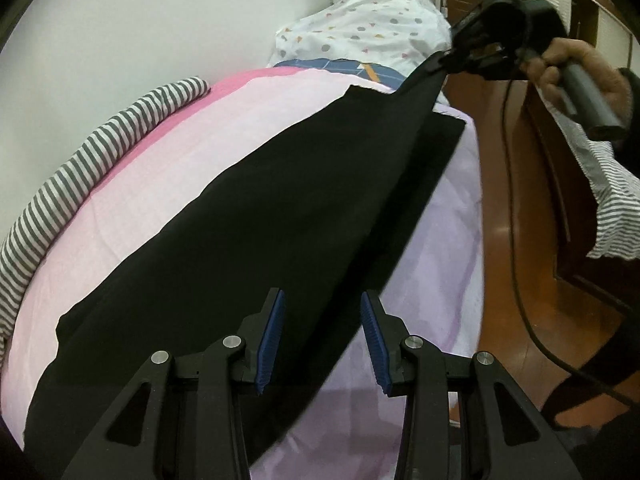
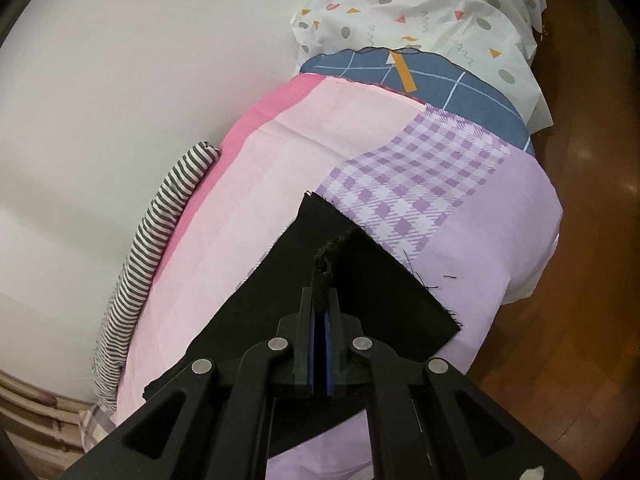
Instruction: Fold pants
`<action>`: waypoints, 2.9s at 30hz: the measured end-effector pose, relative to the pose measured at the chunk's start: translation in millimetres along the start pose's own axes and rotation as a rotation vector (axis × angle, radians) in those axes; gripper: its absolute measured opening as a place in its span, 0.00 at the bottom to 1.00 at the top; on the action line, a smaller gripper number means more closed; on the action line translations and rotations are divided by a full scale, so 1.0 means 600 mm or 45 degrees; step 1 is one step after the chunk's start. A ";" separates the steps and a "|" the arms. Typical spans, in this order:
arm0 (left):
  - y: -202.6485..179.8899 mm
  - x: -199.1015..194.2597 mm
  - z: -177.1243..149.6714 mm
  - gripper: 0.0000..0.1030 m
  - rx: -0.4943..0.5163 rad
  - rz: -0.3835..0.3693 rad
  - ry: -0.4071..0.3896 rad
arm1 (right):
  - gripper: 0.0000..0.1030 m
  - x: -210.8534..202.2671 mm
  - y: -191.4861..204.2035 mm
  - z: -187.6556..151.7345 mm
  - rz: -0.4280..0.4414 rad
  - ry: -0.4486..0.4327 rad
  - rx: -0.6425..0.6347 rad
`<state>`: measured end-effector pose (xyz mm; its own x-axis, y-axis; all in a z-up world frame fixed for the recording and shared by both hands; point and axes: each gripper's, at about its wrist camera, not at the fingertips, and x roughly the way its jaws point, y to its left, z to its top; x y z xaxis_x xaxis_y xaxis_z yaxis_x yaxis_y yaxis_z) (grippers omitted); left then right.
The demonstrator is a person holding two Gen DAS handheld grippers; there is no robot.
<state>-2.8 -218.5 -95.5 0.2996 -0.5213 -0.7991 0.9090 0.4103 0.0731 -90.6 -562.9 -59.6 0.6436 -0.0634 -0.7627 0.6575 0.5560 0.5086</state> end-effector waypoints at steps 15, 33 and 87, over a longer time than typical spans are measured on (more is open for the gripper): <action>-0.025 0.026 -0.010 0.05 0.016 -0.076 0.000 | 0.03 0.011 -0.069 -0.044 -0.125 0.034 0.064; 0.117 -0.058 -0.031 0.50 -0.398 0.118 -0.118 | 0.31 -0.030 -0.018 -0.040 -0.229 -0.030 -0.176; 0.305 -0.184 -0.355 0.51 -0.938 0.563 0.035 | 0.22 0.317 0.616 -0.312 0.348 0.733 -1.223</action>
<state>69.0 73.6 -120.7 0.5661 -0.1845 -0.8034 0.2873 0.9577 -0.0176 201.5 -214.6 -91.5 0.2822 0.4066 -0.8689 -0.2048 0.9104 0.3596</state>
